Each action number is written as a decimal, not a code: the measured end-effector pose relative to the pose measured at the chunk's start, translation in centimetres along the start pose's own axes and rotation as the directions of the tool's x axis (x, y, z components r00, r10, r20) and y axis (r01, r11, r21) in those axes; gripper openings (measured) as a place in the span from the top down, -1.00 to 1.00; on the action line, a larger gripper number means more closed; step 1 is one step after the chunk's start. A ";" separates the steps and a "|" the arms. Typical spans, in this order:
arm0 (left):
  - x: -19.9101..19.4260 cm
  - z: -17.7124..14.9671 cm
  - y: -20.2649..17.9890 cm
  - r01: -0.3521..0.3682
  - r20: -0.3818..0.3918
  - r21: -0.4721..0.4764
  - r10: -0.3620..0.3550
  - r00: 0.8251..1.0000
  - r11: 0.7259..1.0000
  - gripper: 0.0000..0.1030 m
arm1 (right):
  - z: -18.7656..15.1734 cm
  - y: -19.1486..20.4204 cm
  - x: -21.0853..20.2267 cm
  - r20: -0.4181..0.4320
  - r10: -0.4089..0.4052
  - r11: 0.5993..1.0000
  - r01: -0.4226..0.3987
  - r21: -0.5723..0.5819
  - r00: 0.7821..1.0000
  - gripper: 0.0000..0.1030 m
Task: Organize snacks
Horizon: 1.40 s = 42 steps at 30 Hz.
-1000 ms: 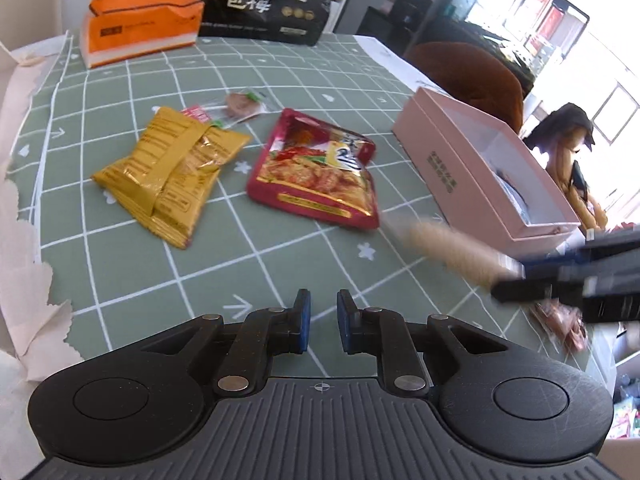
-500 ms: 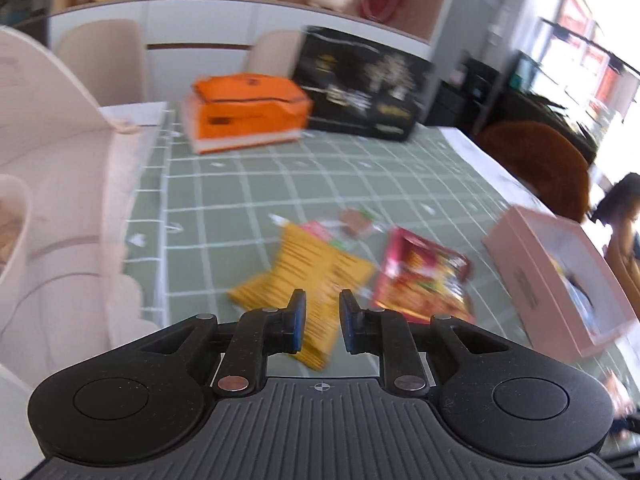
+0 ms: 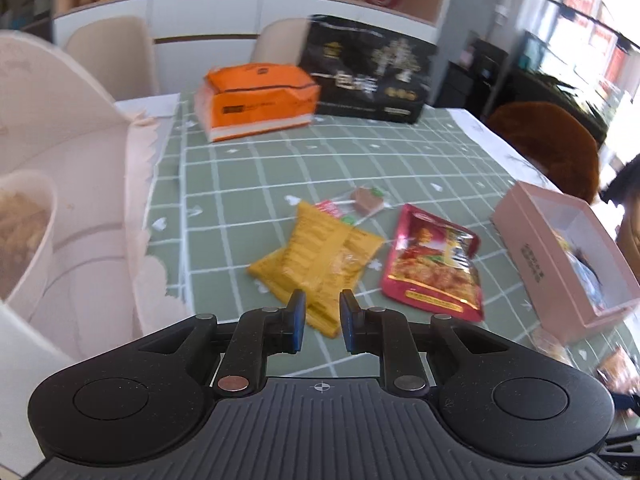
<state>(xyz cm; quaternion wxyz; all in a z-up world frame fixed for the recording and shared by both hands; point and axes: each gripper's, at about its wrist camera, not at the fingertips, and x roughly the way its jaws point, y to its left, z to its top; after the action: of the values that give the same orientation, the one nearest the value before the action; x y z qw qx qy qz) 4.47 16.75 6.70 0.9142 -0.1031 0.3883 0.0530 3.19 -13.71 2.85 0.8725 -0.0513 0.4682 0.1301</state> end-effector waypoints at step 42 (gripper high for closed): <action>9.1 5.7 1.3 0.048 -0.147 0.218 -0.016 0.989 0.975 -0.16 | 0.0 1.2 0.6 -0.095 -0.041 0.997 0.047 0.061 0.995 -1.00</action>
<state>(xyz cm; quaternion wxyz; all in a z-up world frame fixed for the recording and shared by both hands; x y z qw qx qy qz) 14.49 19.52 3.78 0.8901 -0.0105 0.4554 -0.0129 3.20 -12.43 2.45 0.8534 -0.0401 0.5112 0.0932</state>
